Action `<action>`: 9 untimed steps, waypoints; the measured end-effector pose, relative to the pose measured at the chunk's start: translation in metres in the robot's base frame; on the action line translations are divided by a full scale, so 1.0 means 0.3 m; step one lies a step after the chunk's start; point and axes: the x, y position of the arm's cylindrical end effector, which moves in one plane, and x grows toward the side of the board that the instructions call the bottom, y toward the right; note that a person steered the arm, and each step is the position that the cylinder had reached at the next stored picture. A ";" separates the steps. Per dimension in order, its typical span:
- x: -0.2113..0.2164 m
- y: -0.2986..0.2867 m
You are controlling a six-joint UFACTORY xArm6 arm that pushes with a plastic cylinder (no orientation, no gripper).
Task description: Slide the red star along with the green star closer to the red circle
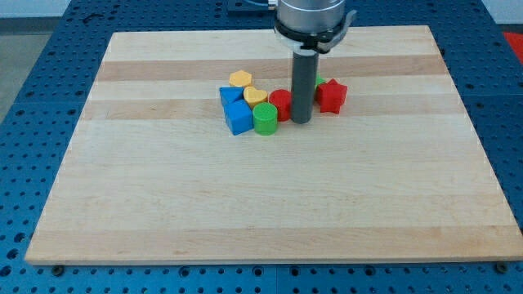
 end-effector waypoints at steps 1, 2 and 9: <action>0.005 0.010; 0.069 0.158; -0.135 0.178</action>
